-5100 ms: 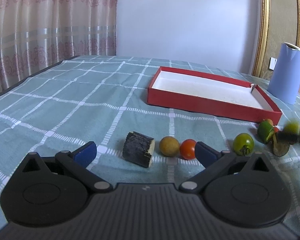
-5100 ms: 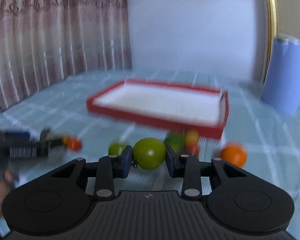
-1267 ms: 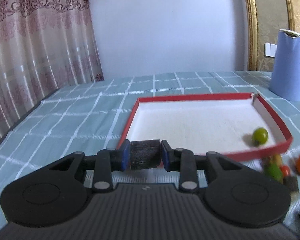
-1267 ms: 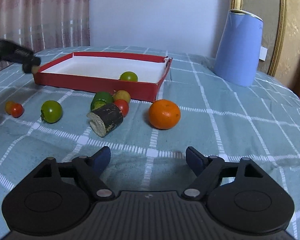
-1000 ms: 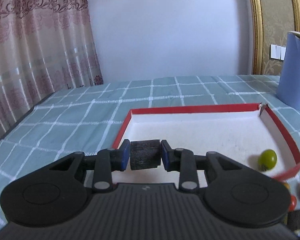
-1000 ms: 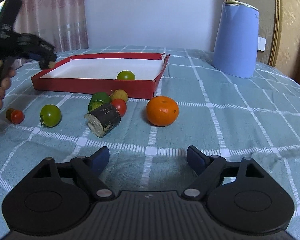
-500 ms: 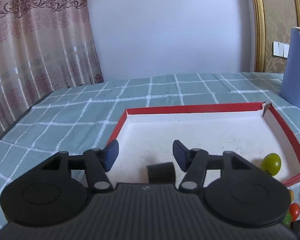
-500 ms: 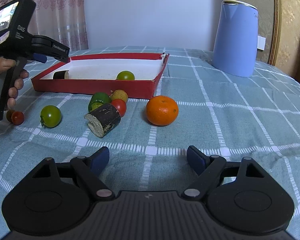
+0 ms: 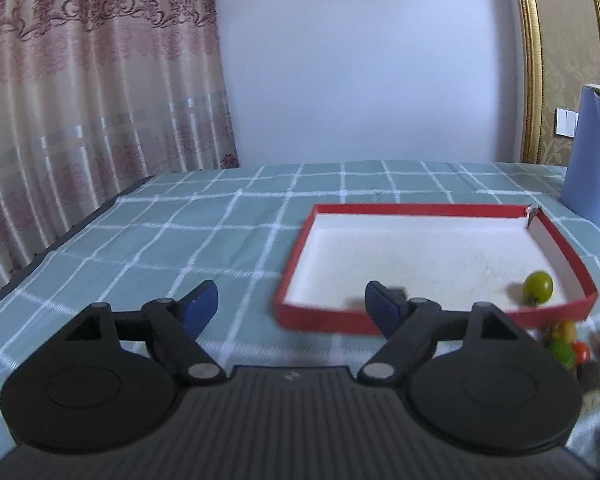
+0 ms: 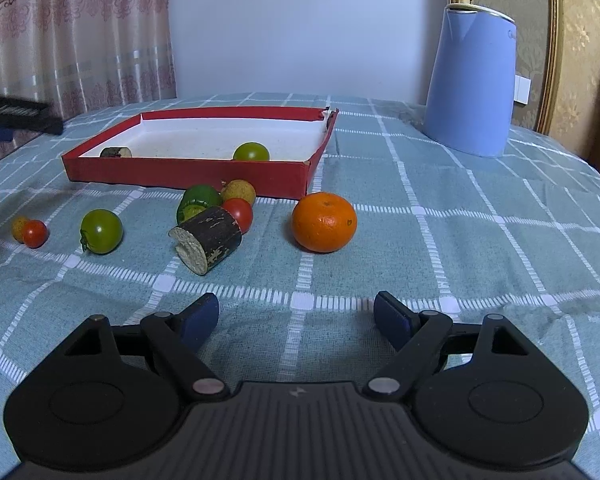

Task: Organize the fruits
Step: 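Withdraw the open left gripper from the tray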

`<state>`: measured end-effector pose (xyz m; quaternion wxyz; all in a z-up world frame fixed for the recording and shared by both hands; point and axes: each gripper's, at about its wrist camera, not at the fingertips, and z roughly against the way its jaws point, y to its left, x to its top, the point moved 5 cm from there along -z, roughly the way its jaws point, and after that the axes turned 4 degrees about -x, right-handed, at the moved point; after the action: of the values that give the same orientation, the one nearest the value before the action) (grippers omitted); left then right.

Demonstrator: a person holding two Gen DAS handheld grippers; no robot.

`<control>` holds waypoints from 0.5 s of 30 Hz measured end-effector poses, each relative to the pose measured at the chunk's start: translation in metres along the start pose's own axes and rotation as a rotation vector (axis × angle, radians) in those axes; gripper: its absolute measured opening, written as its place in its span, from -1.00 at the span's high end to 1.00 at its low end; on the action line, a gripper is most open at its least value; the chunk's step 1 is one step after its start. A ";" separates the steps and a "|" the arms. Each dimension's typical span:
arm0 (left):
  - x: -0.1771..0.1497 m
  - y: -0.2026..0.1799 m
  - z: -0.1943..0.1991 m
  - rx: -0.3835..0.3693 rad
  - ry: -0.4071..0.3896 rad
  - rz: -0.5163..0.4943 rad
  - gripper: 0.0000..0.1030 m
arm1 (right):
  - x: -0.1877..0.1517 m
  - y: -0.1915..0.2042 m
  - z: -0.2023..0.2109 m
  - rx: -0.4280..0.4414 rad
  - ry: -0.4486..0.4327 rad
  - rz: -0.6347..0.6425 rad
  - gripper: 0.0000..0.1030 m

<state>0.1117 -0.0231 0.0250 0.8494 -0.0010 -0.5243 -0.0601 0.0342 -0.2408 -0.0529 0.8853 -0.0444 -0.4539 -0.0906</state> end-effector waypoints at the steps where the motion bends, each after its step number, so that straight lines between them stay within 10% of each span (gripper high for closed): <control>1: -0.004 0.007 0.005 0.007 0.004 0.016 -0.56 | 0.000 0.000 0.000 -0.001 0.000 0.001 -0.65; 15: -0.061 0.073 0.031 0.067 0.042 0.132 -0.68 | 0.000 0.005 0.004 -0.031 -0.022 0.040 -0.65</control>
<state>0.0648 0.0571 -0.0109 0.8619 -0.0061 -0.5068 0.0136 0.0326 -0.2350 -0.0504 0.8812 -0.0682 -0.4610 -0.0794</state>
